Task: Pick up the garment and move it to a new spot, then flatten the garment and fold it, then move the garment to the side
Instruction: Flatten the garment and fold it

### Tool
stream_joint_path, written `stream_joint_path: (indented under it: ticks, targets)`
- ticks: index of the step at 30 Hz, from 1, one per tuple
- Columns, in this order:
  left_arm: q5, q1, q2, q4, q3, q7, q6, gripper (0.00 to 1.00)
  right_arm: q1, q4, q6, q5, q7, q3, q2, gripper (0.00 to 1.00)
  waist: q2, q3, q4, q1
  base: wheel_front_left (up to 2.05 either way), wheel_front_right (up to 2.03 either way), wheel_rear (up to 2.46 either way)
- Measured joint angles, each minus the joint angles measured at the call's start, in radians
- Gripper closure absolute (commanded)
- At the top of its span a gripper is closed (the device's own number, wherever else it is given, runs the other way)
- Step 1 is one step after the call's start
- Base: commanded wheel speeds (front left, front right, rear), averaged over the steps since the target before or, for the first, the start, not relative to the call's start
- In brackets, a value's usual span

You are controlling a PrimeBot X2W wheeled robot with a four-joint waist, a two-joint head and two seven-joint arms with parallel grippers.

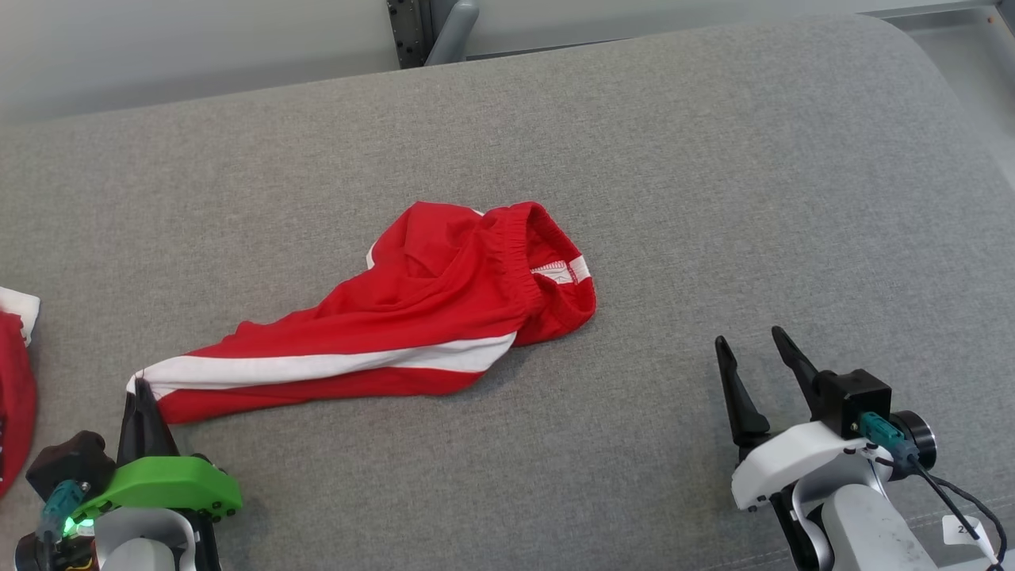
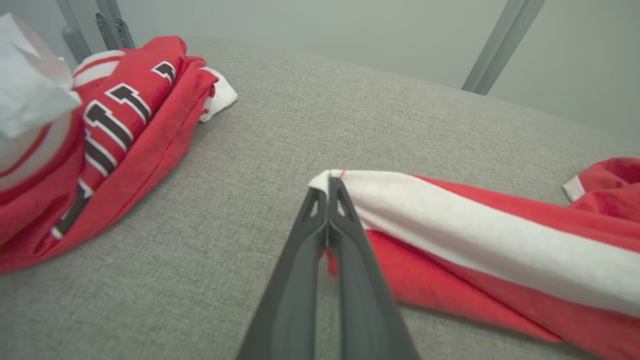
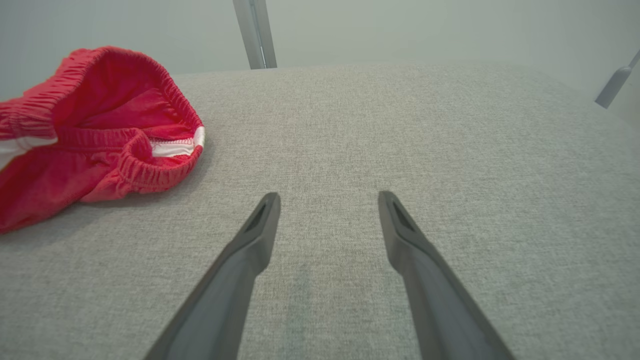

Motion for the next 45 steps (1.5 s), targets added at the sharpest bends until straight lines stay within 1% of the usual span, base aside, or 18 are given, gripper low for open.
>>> stream_joint_path:
  ticks: [1,2,3,9,14,18,23,27,30,38,43,45]
  targets:
    - [0.005,-0.001,0.000,0.000,0.000,0.000,-0.001,0.92,0.000,0.000,0.000,0.000,0.000,0.000,0.000,0.00,0.0000,0.001,0.000,0.0000,0.00,0.00,0.00]
    - [0.006,-0.004,0.000,0.000,0.000,0.000,-0.002,0.53,0.000,0.000,0.000,0.000,0.000,0.000,0.001,0.00,0.0000,0.002,0.001,0.0000,0.00,0.00,0.00]
    - [0.016,-0.010,0.000,0.003,-0.002,0.000,-0.007,0.00,0.000,-0.001,0.000,0.000,0.000,0.003,0.001,0.00,0.0000,0.002,0.001,0.0000,0.00,0.00,0.00]
    - [0.017,0.000,0.000,0.009,-0.015,0.000,-0.007,0.00,0.005,0.003,0.000,0.003,0.000,0.014,0.005,0.00,0.0000,-0.018,0.006,0.0000,0.00,0.00,0.00]
    - [0.013,0.059,0.000,-0.017,-0.052,0.000,0.001,0.00,0.019,0.009,0.000,0.010,0.000,0.027,0.007,0.00,0.0000,-0.053,0.017,0.0000,0.00,0.00,0.00]
    - [0.013,0.109,0.000,-0.039,-0.089,0.000,-0.002,0.00,0.034,0.012,0.000,0.012,0.000,0.047,0.008,0.00,0.0000,-0.087,0.032,0.0000,0.00,0.00,0.00]
    - [0.002,0.161,0.000,-0.072,-0.150,0.000,-0.004,0.00,0.041,0.027,0.000,0.019,0.000,0.096,-0.001,0.00,0.0000,-0.119,0.079,0.0000,0.00,0.00,0.00]
    - [-0.005,0.169,0.000,-0.092,-0.179,0.000,-0.006,0.00,-0.002,0.046,0.000,0.019,0.000,0.149,-0.021,0.00,0.0000,-0.121,0.120,0.0000,0.00,0.00,0.00]
    - [-0.010,0.169,0.000,-0.096,-0.198,0.000,-0.005,0.00,-0.060,0.091,0.000,0.017,0.000,0.196,-0.045,0.00,0.0000,-0.113,0.151,0.0000,0.00,0.00,0.00]
    - [-0.037,0.154,0.000,-0.096,-0.224,0.000,-0.006,0.00,-0.238,0.271,0.000,0.005,0.000,0.308,-0.108,0.00,0.0000,-0.072,0.227,0.0000,0.00,0.00,0.00]
    - [-0.048,0.140,0.000,-0.097,-0.231,0.000,-0.005,0.00,-0.336,0.363,0.000,0.011,0.000,0.386,-0.128,0.00,0.0000,-0.039,0.261,0.0000,0.00,0.00,0.00]
    - [-0.049,0.134,0.000,-0.099,-0.235,0.000,-0.004,0.00,-0.374,0.403,0.000,0.019,0.000,0.403,-0.134,0.00,0.0000,-0.026,0.272,0.0000,0.00,0.00,0.00]
